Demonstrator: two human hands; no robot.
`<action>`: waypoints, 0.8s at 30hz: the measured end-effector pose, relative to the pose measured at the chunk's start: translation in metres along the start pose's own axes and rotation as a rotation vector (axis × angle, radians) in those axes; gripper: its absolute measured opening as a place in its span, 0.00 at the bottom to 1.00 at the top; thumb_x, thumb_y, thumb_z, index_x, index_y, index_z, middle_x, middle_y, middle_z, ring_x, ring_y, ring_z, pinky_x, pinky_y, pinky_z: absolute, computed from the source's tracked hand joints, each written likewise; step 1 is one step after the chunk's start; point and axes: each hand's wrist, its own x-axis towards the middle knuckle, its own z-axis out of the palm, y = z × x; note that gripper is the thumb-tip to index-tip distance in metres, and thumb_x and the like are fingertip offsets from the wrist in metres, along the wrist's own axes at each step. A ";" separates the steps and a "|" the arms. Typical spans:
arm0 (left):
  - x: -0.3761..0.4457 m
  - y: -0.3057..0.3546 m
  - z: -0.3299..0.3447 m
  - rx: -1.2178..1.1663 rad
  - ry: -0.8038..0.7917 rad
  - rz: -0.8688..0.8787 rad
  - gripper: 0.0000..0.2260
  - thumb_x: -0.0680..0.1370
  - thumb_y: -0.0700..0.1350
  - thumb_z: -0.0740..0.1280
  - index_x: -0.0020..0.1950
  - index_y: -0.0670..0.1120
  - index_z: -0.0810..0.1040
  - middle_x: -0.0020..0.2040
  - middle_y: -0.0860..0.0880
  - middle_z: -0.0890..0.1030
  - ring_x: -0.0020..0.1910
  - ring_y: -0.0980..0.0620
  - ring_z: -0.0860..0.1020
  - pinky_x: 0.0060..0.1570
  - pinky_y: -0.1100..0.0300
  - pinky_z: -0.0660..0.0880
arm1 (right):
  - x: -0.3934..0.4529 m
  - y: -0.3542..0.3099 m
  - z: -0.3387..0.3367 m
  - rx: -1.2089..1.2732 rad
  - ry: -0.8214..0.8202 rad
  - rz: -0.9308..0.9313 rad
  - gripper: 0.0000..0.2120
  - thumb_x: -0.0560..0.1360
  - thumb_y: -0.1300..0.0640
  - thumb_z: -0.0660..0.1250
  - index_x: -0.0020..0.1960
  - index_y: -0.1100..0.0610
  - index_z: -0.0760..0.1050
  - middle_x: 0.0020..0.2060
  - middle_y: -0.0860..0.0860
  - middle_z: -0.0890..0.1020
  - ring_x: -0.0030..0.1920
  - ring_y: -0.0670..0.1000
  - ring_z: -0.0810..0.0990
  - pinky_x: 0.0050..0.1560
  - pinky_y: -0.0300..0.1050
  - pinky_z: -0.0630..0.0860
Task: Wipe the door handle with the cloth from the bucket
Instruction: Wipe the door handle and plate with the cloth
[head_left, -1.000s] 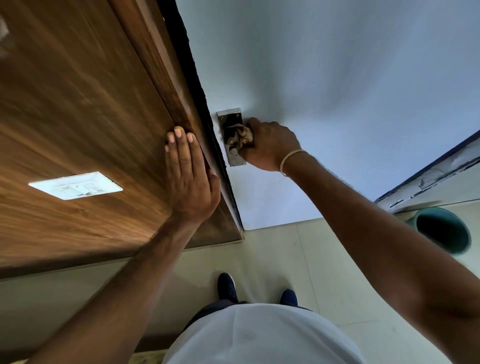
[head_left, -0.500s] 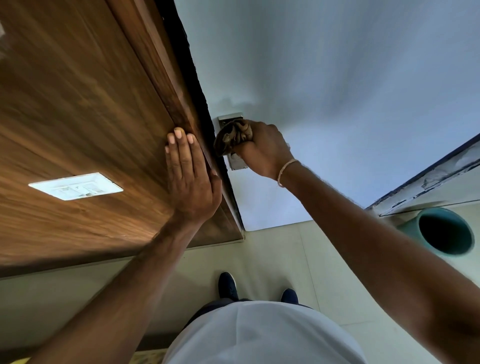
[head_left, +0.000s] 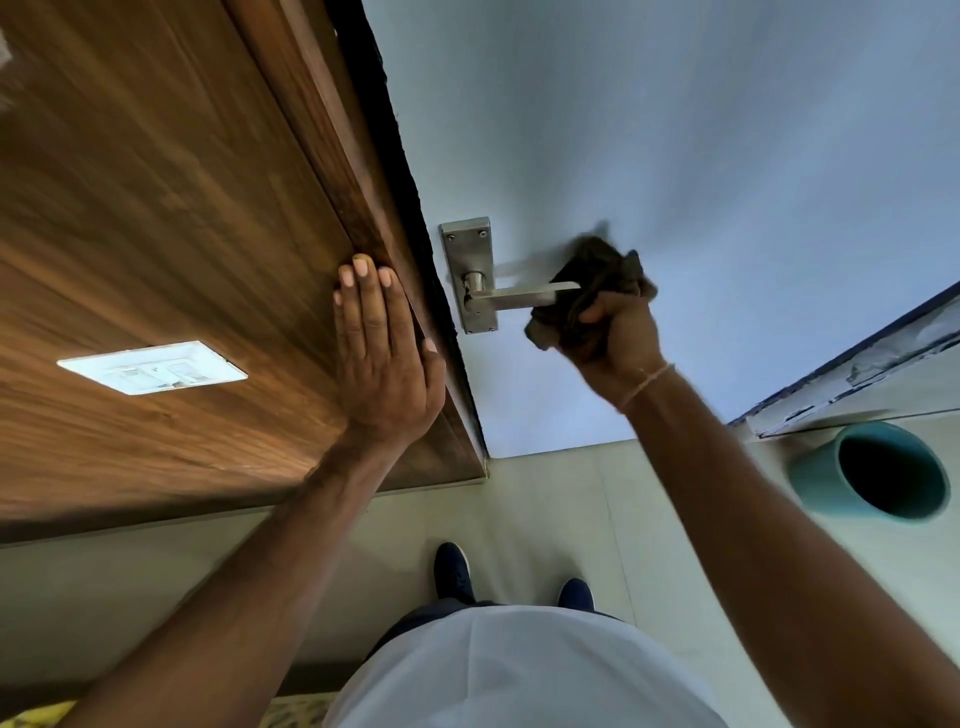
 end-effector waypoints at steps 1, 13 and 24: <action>0.000 0.000 0.000 0.002 0.002 0.004 0.37 0.81 0.42 0.65 0.85 0.33 0.50 0.84 0.33 0.54 0.84 0.30 0.57 0.84 0.35 0.57 | -0.005 0.012 0.002 0.135 -0.036 0.026 0.22 0.64 0.70 0.52 0.50 0.62 0.80 0.48 0.64 0.80 0.45 0.63 0.79 0.45 0.54 0.76; -0.002 -0.008 -0.002 0.050 -0.014 0.040 0.37 0.81 0.43 0.65 0.85 0.34 0.50 0.84 0.34 0.54 0.84 0.32 0.56 0.84 0.37 0.58 | -0.005 0.063 0.049 0.365 -0.063 0.292 0.26 0.67 0.71 0.52 0.54 0.61 0.85 0.59 0.59 0.84 0.65 0.62 0.79 0.69 0.55 0.74; 0.000 -0.003 0.001 0.029 -0.010 0.014 0.38 0.81 0.43 0.65 0.85 0.34 0.48 0.83 0.32 0.54 0.84 0.31 0.53 0.85 0.39 0.51 | -0.009 0.044 0.054 0.359 -0.183 0.200 0.17 0.65 0.76 0.53 0.48 0.63 0.72 0.50 0.62 0.72 0.71 0.73 0.68 0.75 0.66 0.70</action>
